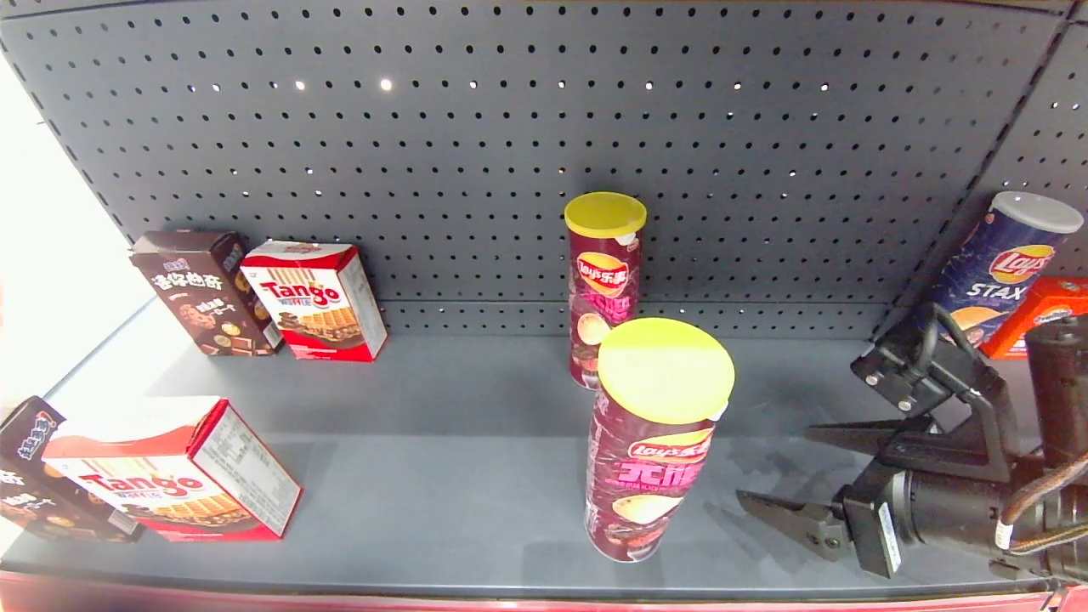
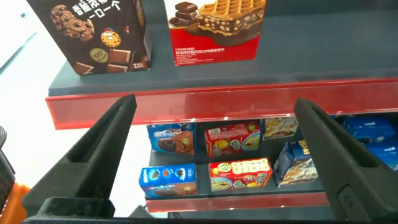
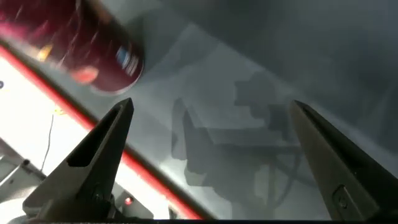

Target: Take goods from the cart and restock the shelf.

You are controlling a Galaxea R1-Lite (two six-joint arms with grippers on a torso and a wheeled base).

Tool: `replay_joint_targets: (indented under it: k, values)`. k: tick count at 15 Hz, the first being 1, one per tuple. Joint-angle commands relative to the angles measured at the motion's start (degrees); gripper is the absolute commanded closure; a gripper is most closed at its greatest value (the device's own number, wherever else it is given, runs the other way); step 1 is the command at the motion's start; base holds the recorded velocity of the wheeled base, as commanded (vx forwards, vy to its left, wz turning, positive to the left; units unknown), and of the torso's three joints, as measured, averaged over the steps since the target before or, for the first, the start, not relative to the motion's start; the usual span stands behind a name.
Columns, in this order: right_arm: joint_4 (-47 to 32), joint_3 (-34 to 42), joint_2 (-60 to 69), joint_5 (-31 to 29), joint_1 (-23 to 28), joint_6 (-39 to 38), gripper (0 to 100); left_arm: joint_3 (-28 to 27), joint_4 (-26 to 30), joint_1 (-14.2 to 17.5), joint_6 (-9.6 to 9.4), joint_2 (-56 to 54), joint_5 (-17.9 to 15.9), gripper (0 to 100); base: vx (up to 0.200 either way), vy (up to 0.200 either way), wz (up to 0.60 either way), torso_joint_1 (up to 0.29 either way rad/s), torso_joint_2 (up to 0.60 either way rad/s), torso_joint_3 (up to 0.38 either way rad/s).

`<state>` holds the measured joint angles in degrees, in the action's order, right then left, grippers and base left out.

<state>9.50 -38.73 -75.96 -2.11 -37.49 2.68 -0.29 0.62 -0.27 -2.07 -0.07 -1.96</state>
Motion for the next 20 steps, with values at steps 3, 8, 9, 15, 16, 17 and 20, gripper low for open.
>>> replay_joint_targets:
  k: [3,8,9,15,16,17,20]
  values:
    - [0.0,-4.2,-4.9,-0.2,-0.7,0.0,0,-0.1,0.1,0.0,0.14,0.1,0.0,0,0.000,0.000,0.00,0.000,0.00,0.000]
    - [0.0,-5.5,-7.1,-0.3,-2.3,0.1,0,-0.1,0.1,0.0,0.14,0.2,0.1,0,0.000,0.000,0.00,0.000,0.00,0.000]
    - [0.1,-5.9,-7.9,-0.3,-2.4,0.1,0,-0.1,0.1,0.0,0.14,0.2,0.0,0,0.000,0.000,0.00,0.000,0.00,0.000]
    - [0.1,-7.7,-10.3,-0.6,-4.3,0.3,0,-0.1,0.0,0.0,0.14,0.2,0.1,0,0.000,0.000,0.00,0.000,0.00,0.000]
    - [0.1,-7.7,-10.3,-0.9,-4.4,0.3,0,-0.1,0.0,0.0,0.14,0.2,0.1,0,0.000,0.000,0.00,0.000,0.00,0.000]
    - [0.1,-7.7,-10.3,-1.0,-4.5,0.3,0,-0.1,0.0,0.0,0.14,0.2,0.1,0,0.000,0.000,0.00,0.000,0.00,0.000]
    - [0.1,-7.0,-9.7,-1.1,-4.3,0.3,0,-0.1,0.0,0.0,0.23,0.2,0.1,0,0.000,0.000,0.00,0.000,0.00,0.000]
